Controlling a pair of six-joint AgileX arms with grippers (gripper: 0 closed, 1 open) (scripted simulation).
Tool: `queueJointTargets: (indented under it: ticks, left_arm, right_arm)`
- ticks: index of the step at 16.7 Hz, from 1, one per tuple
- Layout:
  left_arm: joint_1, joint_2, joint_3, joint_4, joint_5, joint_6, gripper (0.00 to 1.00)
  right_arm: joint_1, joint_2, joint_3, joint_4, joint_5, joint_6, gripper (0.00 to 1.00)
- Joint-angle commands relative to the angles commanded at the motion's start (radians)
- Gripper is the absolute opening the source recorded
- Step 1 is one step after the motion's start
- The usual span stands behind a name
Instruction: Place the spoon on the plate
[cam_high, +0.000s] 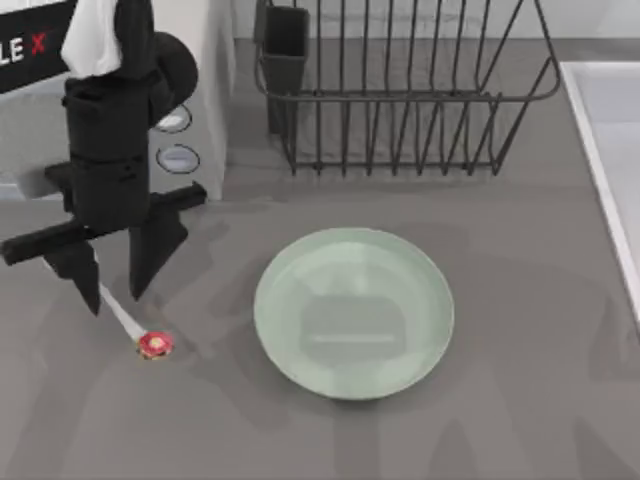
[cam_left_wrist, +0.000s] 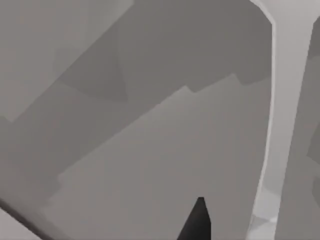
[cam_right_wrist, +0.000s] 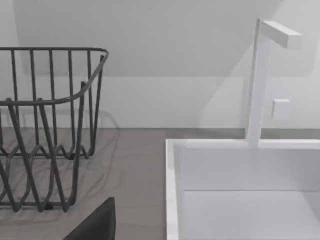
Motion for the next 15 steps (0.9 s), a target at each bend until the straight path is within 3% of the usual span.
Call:
queueJointTargets:
  ticks: [4,8,12,15]
  left_arm:
    - [-0.145,0.123,0.131,-0.007,0.005,-0.545,0.00]
    - [-0.278,0.190,0.245,0.051,0.010,-0.949,0.00]
    - [-0.377,0.215,0.329,0.129,0.009,-1.200,0.00]
    - [-0.412,0.216,0.356,0.166,0.007,-1.279,0.00]
  right_arm:
    - [0.000,0.000,0.000,0.000,0.000,0.000,1.00]
    - [0.000,0.000,0.000,0.000,0.000,0.000,1.00]
    - [0.000,0.000,0.000,0.000,0.000,0.000,1.00]
    - [0.000,0.000,0.000,0.000,0.000,0.000,1.00]
